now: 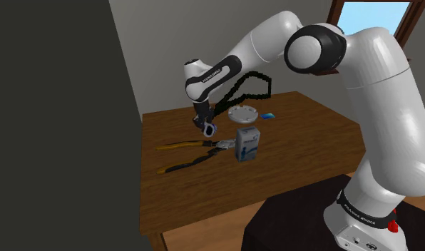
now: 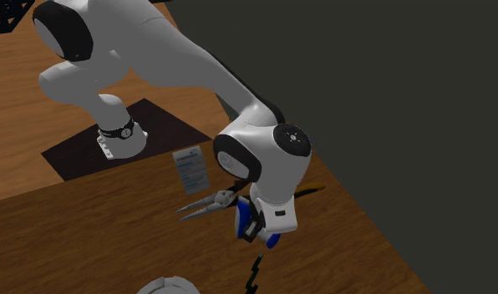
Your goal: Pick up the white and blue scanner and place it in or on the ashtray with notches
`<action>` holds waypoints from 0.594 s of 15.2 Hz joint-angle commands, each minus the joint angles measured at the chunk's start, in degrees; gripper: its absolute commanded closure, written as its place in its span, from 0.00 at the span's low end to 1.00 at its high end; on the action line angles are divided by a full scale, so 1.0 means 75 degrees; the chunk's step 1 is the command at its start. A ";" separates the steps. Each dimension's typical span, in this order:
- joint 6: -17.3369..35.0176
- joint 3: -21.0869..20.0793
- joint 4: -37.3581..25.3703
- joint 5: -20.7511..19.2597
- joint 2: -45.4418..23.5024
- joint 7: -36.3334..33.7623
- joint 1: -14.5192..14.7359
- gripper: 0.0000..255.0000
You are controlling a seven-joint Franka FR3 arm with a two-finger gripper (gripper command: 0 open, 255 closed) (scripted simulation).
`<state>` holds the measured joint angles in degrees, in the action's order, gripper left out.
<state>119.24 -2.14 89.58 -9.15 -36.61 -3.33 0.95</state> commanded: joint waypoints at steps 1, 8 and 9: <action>-0.0128 -0.0004 -0.0010 0.0012 0.0121 0.0030 -0.0011 1.00; -0.0657 -0.0024 -0.0192 0.0055 0.0471 0.0103 -0.0015 1.00; -0.0735 -0.0027 -0.0226 0.0061 0.0517 0.0113 -0.0016 1.00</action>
<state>114.34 -2.35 88.38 -8.73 -32.87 -2.62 0.88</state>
